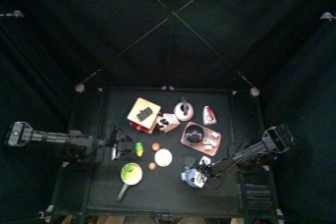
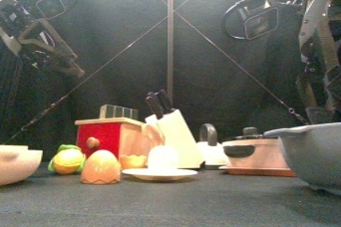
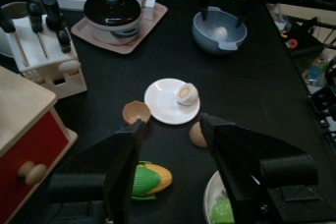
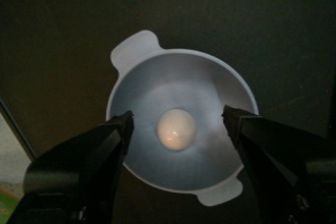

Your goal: Grab egg half from plate

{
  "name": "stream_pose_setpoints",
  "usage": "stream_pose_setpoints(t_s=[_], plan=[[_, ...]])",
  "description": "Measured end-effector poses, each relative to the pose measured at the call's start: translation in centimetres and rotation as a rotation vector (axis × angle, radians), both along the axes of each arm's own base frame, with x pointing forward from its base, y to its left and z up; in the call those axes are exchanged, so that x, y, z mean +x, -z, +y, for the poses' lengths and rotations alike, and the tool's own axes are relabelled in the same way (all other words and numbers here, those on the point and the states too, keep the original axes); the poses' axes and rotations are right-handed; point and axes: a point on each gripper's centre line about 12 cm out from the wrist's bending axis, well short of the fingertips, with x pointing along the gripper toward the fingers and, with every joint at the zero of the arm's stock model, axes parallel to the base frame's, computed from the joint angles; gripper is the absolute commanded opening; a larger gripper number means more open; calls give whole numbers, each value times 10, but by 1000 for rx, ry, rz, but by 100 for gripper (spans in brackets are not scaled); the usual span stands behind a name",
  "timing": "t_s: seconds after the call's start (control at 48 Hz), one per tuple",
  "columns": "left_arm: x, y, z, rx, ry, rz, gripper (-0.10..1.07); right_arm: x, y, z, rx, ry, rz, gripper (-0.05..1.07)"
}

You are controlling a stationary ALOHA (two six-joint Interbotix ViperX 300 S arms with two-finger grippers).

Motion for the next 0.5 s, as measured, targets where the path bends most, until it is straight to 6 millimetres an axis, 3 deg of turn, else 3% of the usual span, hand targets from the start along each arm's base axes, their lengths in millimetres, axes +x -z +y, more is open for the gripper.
stream_pose_setpoints(t_s=[0.229, 0.5], plan=[[0, 0, 0, 3, 0, -2, 86, 29, -20, -15, -81, -28, -118, 101], [0, 0, 0, 4, 2, -2, 86, 83, -4, -37, -221, -100, -200, 101]])
